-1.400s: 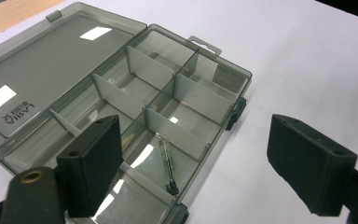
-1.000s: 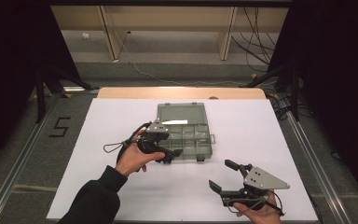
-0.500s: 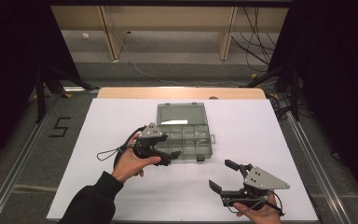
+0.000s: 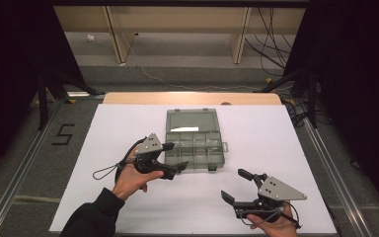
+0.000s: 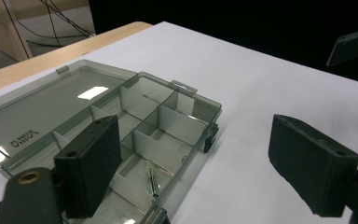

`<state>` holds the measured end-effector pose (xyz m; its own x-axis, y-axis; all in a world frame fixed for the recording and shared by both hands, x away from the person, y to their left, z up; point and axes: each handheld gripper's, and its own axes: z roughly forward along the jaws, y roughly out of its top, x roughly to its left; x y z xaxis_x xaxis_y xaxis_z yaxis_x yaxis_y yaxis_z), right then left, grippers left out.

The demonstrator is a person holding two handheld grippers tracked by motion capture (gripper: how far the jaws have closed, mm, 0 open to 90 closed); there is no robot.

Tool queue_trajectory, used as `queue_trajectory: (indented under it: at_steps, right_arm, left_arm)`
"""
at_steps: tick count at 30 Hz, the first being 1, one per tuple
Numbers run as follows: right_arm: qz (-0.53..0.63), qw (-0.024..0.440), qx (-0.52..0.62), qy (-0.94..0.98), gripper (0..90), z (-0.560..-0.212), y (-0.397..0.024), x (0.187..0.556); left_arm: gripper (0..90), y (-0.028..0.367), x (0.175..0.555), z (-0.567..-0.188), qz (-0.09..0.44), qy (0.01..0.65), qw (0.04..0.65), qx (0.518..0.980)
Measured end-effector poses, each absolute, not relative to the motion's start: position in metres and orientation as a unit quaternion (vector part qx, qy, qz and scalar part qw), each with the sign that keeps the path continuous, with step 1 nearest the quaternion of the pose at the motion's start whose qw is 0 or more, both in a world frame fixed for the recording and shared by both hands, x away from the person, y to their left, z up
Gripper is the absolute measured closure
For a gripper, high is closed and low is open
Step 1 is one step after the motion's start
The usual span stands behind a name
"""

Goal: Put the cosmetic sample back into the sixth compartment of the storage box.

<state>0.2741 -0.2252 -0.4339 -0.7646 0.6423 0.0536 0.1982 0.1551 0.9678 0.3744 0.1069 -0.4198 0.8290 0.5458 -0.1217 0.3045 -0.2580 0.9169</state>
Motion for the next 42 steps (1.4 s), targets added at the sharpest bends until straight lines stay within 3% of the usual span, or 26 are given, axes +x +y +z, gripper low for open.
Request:
queue_trajectory:
  at_steps: [1,3,7,42]
  right_arm:
    - [0.578,0.207,0.278,0.739,15.9,-0.433,-0.227,0.275]
    - [0.585,0.190,0.286,0.735,15.9,-0.434,-0.225,0.274]
    - [0.576,0.206,0.278,0.741,15.9,-0.433,-0.227,0.275]
    - [0.578,0.203,0.284,0.738,15.9,-0.433,-0.226,0.274]
  left_arm:
    - [16.8,0.108,0.374,-0.420,0.111,0.269,0.548,0.784]
    - [16.2,0.110,0.371,-0.421,0.115,0.270,0.556,0.778]
    - [16.2,0.115,0.367,-0.422,0.118,0.268,0.566,0.771]
    - [16.0,0.147,0.330,-0.433,0.143,0.255,0.598,0.746]
